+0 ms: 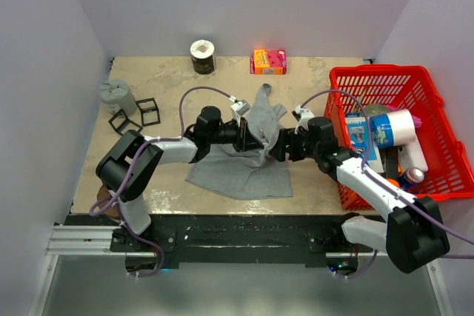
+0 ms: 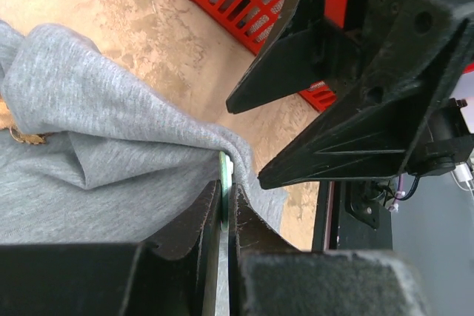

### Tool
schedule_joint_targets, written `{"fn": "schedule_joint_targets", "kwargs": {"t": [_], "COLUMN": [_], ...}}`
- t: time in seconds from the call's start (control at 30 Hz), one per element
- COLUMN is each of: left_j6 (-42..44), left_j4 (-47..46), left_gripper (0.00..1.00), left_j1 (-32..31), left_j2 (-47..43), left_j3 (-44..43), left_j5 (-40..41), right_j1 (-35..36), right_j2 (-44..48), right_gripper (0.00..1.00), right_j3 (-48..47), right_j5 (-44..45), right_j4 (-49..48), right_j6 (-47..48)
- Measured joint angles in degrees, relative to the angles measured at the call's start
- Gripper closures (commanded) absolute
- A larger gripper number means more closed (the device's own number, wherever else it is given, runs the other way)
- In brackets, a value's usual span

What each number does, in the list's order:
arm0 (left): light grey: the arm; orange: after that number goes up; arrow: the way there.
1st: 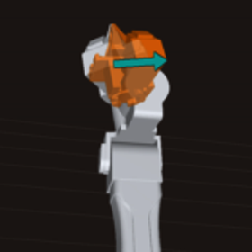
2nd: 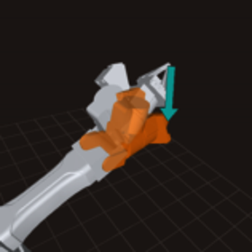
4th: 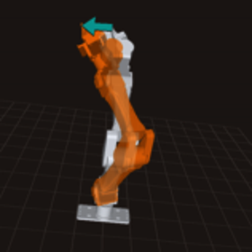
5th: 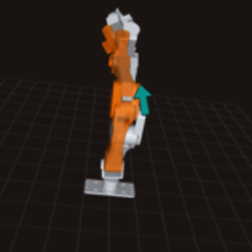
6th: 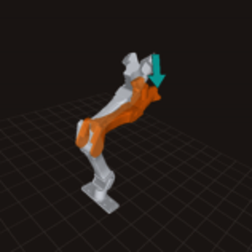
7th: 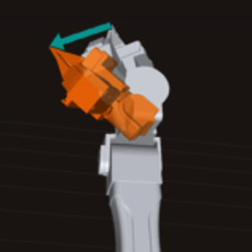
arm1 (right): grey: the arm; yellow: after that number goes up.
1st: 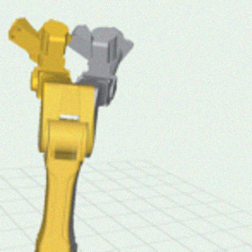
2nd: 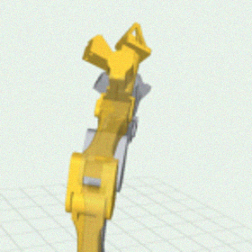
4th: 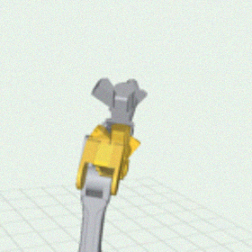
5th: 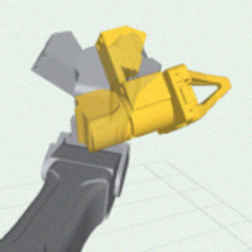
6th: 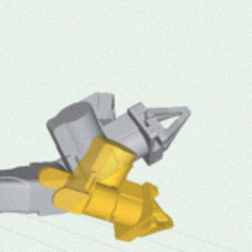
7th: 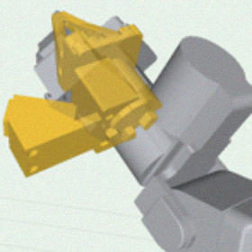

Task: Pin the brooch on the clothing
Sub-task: Cross the brooch over the flattened clothing.

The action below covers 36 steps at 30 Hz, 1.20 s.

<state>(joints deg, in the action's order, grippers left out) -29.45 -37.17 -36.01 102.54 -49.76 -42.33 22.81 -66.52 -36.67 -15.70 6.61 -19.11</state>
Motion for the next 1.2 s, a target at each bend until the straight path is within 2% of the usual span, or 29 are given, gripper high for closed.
{"fn": "schedule_joint_targets", "kwargs": {"t": [0.27,0.33,0.37,0.43,0.47,0.57,0.6,0.7,1.2], "left_j6": [-1.5,-1.6,-1.7,-2.1,-2.3,-2.8,-3.0,-3.2,-7.2], "left_j4": [-1.9,-2.3,-2.4,-2.6,-2.6,-3.0,-3.3,-4.3,-9.2], "left_gripper": [1.0,1.0,1.0,1.0,1.0,1.0,1.0,1.0,1.0], "left_j1": [0.4,0.4,0.4,0.5,0.5,0.7,0.8,0.8,1.5], "left_j2": [0.3,0.5,0.5,0.5,0.5,0.5,0.5,0.5,0.6], "left_j3": [-0.1,-0.1,-0.1,-0.1,-0.1,-0.1,-0.1,-0.1,1.8], "left_j5": [-1.9,-2.3,-2.5,-2.5,-2.6,-2.6,-2.6,-2.7,-3.0], "right_j1": [-1.6,-1.6,-1.6,-1.6,-1.6,-1.6,-1.6,-1.6,-1.9], "right_j2": [0.0,0.0,0.0,0.0,0.0,0.0,0.0,0.0,-3.6], "right_gripper": [0.32,0.41,0.51,0.61,0.7,0.83,0.91,1.0,1.0], "right_j3": [1.7,2.3,2.6,3.3,3.5,4.1,4.2,5.0,7.1], "right_j5": [-3.2,-4.3,-5.0,-6.6,-7.2,-9.0,-9.3,-10.0,-14.3], "right_j4": [-5.4,-6.8,-7.6,-8.9,-9.5,-11.2,-11.5,-12.8,-20.2], "right_j6": [-0.3,-0.3,-0.3,-0.3,-0.4,-0.7,-0.7,-1.1,-4.3]}}
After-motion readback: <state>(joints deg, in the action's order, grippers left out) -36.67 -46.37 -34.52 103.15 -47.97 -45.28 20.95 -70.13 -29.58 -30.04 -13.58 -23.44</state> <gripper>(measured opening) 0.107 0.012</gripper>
